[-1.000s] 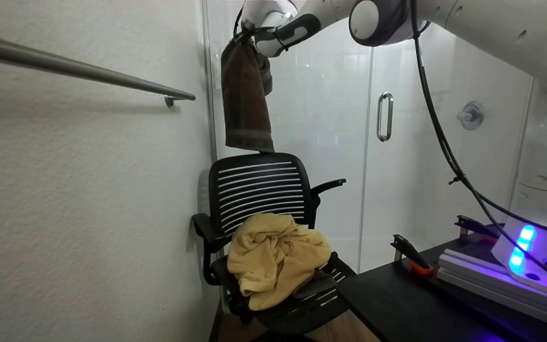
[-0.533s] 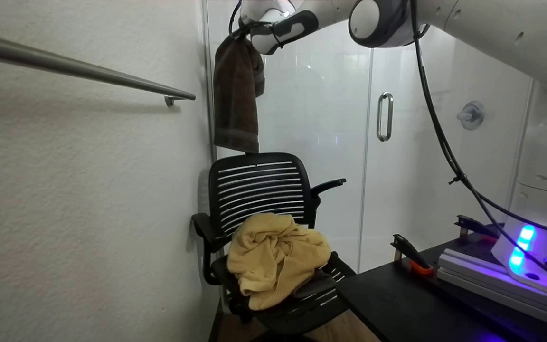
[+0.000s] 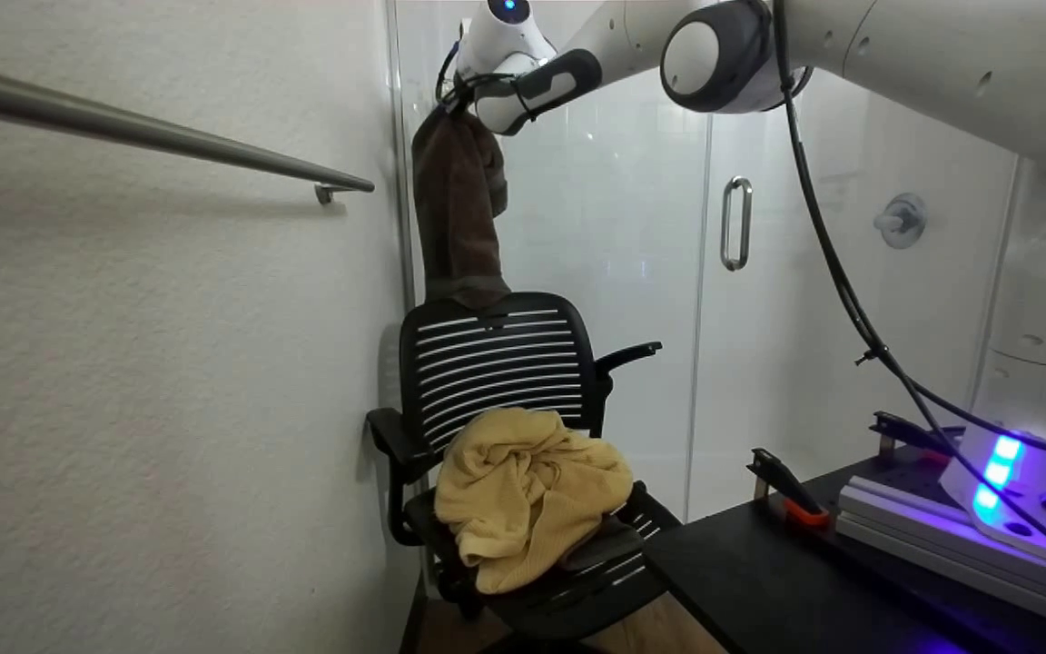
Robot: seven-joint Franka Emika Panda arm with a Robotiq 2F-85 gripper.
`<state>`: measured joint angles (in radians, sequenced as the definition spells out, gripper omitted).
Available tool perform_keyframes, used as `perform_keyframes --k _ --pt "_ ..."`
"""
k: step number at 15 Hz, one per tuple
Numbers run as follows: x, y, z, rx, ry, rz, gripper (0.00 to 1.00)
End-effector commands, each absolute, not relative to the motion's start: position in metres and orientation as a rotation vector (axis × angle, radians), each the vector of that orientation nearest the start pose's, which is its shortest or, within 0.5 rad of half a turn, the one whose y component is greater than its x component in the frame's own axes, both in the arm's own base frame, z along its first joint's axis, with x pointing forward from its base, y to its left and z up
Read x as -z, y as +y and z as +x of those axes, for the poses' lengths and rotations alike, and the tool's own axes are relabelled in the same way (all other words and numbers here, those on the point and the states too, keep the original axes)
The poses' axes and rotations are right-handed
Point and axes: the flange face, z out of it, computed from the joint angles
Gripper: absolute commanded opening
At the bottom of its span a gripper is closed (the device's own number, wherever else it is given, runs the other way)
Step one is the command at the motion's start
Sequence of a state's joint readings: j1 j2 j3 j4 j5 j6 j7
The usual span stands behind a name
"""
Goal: Hang the dark towel on the back of the chair
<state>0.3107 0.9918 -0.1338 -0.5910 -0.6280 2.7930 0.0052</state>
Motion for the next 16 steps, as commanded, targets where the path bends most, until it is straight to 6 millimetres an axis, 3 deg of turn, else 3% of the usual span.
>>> perform_keyframes --k 1,5,7,12,16 --pt "-0.574 0.230 0.788 2.185 -1.131 -2.700 0.03" --pt "-0.613 0.213 0.779 2.334 -1.143 -2.662 0.03" --pt "-0.622 0.202 0.779 2.360 -1.151 -2.669 0.03" --pt "-0.605 0.180 0.790 2.296 -1.177 -2.736 0.03" --pt "-0.580 0.182 0.799 2.245 -1.213 -2.764 0.03"
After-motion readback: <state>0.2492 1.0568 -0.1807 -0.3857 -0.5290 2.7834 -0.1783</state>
